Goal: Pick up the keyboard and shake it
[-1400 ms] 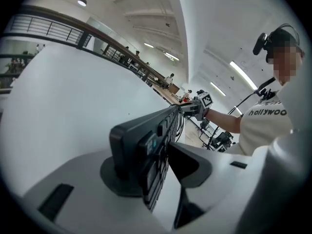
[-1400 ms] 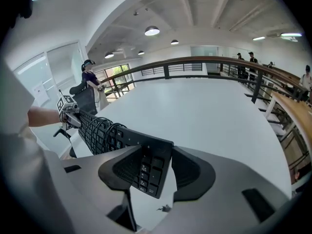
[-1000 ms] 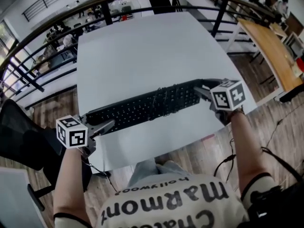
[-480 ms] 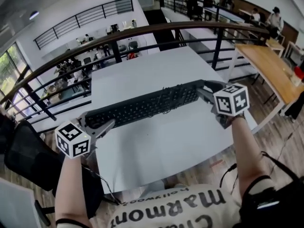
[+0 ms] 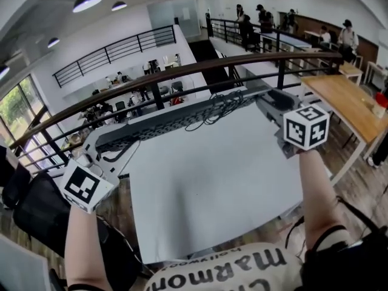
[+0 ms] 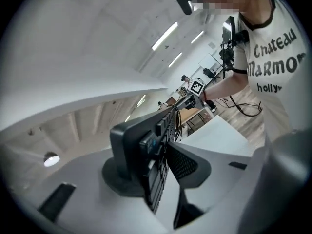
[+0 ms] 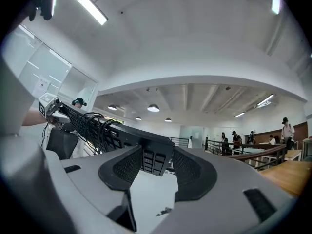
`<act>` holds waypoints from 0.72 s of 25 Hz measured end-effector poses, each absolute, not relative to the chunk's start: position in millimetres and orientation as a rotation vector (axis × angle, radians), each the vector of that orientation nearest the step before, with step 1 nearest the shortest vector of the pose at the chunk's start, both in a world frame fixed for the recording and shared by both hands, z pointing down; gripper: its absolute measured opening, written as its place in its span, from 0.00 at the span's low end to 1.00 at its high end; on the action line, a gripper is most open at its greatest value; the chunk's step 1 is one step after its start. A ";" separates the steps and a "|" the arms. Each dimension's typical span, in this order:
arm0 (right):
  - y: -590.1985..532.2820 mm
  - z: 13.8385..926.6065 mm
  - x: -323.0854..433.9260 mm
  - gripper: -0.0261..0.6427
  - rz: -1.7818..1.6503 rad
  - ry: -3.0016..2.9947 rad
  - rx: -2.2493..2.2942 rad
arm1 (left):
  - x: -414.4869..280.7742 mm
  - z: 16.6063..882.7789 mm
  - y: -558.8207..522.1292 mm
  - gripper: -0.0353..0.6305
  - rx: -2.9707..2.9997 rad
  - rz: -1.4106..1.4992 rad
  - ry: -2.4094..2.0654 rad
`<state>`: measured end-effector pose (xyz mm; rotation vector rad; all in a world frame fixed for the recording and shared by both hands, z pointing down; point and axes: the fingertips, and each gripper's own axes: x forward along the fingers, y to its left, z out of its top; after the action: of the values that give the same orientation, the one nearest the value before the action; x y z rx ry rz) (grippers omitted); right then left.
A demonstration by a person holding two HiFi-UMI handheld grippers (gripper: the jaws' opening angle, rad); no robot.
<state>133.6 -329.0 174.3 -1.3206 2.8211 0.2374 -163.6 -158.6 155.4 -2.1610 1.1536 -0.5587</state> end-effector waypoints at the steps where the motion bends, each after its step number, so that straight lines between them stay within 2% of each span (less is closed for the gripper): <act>1: -325.7 169.4 133.5 0.35 0.257 2.803 -1.318 | -162.6 150.8 -153.6 0.26 -2.122 -0.552 1.140; 7: -298.8 142.6 130.5 0.35 0.371 2.697 -1.281 | -166.1 128.5 -127.5 0.26 -1.956 -0.502 1.107; 18: -279.9 128.4 132.4 0.35 0.380 2.644 -1.283 | -156.6 112.8 -97.7 0.26 -1.757 -0.598 1.012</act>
<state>132.4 -279.9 128.4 -1.2826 2.6440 0.3797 -156.6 -97.7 112.8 -1.7570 1.0121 -0.5975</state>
